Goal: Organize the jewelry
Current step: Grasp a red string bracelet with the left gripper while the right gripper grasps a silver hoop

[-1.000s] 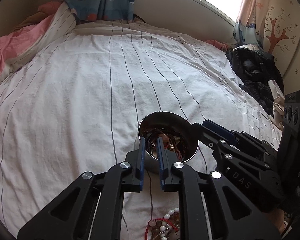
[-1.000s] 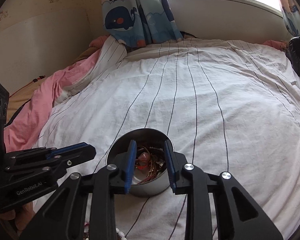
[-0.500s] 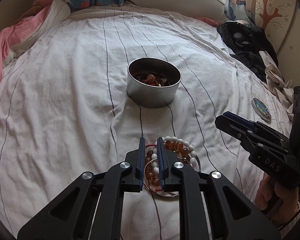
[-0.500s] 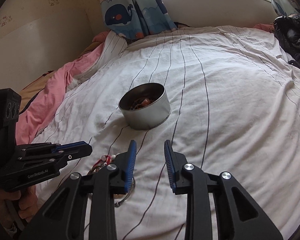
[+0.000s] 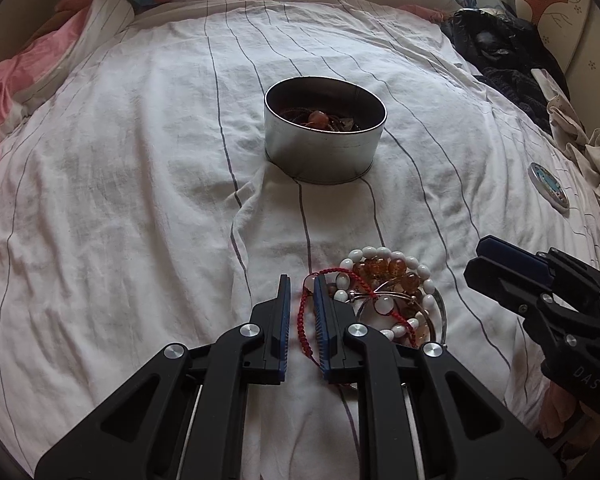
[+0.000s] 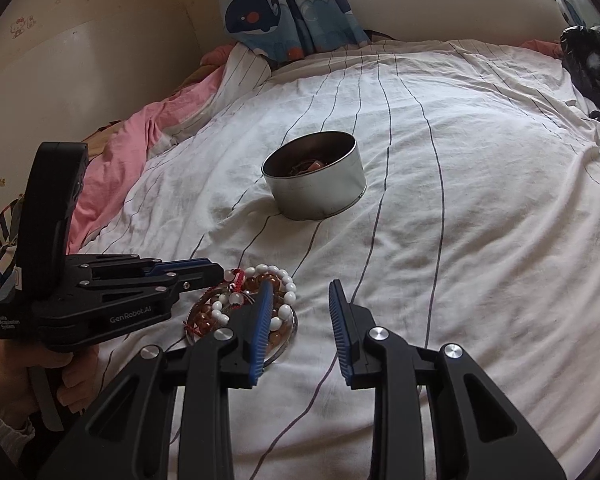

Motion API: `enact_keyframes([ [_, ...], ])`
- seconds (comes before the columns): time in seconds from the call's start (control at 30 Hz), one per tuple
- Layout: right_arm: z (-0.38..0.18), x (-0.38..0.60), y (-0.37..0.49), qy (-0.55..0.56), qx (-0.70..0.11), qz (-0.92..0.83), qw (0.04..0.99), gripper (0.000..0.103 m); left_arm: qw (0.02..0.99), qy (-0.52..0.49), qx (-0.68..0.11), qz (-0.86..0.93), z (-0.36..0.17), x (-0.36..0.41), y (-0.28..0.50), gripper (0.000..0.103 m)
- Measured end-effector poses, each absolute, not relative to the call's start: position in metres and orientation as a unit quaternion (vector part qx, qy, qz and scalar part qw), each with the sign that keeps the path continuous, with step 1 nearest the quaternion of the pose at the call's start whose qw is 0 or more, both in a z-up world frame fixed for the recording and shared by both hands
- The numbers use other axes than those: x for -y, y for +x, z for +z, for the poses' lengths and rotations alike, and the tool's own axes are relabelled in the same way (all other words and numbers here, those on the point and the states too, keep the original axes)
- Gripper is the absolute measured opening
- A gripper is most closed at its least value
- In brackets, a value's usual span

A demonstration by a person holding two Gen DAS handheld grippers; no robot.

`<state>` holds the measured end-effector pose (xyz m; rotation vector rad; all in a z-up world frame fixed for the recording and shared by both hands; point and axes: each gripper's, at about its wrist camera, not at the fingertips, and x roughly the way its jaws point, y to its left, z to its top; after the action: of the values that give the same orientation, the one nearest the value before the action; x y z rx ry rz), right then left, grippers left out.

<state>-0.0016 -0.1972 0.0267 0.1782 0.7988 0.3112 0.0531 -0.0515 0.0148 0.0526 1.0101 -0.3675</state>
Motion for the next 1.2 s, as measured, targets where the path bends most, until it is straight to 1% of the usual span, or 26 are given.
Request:
enact_keyframes([
  [0.17, 0.025, 0.196, 0.001, 0.086, -0.390, 0.154, 0.904, 0.029, 0.856, 0.056, -0.485, -0.174, 0.003, 0.058, 0.054, 0.012],
  [0.33, 0.024, 0.191, 0.001, 0.079, -0.392, 0.159, 0.903, 0.029, 0.856, 0.089, -0.479, -0.172, 0.003, 0.066, 0.052, 0.012],
  [0.4, 0.023, 0.190, 0.001, 0.074, -0.393, 0.162, 0.902, 0.029, 0.858, 0.093, -0.479, -0.161, 0.005, 0.064, 0.050, 0.003],
  [0.57, 0.022, 0.184, 0.000, 0.067, -0.397, 0.175, 0.899, 0.029, 0.877, 0.073, -0.462, -0.115, 0.020, 0.041, 0.046, 0.002],
  [0.7, 0.020, 0.175, -0.001, 0.057, -0.401, 0.189, 0.895, 0.029, 0.882, 0.060, -0.454, -0.112, 0.032, 0.027, 0.047, 0.002],
  [0.87, 0.015, 0.165, 0.000, 0.044, -0.408, 0.201, 0.890, 0.029, 0.876, 0.060, -0.463, -0.120, 0.027, 0.027, 0.053, 0.002],
  [1.0, 0.011, 0.160, 0.002, 0.034, -0.413, 0.204, 0.887, 0.025, 0.867, 0.068, -0.478, -0.124, 0.015, 0.032, 0.054, 0.003],
  [1.03, 0.009, 0.159, 0.002, 0.032, -0.416, 0.204, 0.886, 0.021, 0.866, 0.070, -0.481, -0.121, 0.013, 0.032, 0.054, 0.003],
  [1.1, 0.007, 0.156, 0.003, 0.024, -0.420, 0.203, 0.884, 0.017, 0.864, 0.070, -0.484, -0.119, 0.009, 0.031, 0.055, 0.003],
  [1.13, 0.006, 0.155, 0.003, 0.018, -0.421, 0.200, 0.885, 0.010, 0.863, 0.068, -0.485, -0.119, 0.007, 0.031, 0.056, 0.003],
  [1.2, 0.006, 0.155, 0.003, 0.014, -0.418, 0.198, 0.887, 0.005, 0.862, 0.069, -0.487, -0.119, 0.005, 0.031, 0.056, 0.003],
])
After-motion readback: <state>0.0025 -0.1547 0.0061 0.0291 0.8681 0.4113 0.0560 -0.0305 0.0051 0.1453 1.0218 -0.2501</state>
